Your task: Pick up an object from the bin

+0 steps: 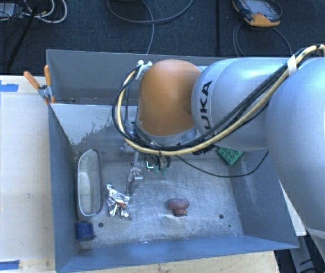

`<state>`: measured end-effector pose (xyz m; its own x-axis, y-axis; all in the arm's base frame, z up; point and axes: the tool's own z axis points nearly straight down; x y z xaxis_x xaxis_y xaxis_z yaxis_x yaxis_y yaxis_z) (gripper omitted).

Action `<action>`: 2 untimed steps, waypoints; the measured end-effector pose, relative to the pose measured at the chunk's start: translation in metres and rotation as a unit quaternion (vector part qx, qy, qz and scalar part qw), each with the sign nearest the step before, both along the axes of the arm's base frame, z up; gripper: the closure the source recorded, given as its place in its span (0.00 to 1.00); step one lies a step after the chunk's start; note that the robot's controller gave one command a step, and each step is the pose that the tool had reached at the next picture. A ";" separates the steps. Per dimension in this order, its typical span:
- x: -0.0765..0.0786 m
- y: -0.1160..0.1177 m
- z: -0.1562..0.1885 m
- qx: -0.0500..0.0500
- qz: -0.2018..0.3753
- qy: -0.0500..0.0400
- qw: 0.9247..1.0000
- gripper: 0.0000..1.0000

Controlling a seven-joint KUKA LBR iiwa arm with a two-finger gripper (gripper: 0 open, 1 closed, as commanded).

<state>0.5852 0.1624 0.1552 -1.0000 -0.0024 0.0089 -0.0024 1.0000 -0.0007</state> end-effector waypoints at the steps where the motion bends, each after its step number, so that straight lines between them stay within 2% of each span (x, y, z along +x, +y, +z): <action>1: -0.040 0.014 -0.083 0.001 0.081 -0.005 0.997 0.00; 2: -0.039 0.014 -0.081 0.002 0.079 -0.006 0.997 1.00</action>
Offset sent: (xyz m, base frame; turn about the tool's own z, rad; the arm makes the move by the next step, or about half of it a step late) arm -0.0409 0.0141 -0.0831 -0.1629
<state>0.5460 0.1768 0.0744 -0.9872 -0.1595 -0.0027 -0.1595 0.9872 0.0021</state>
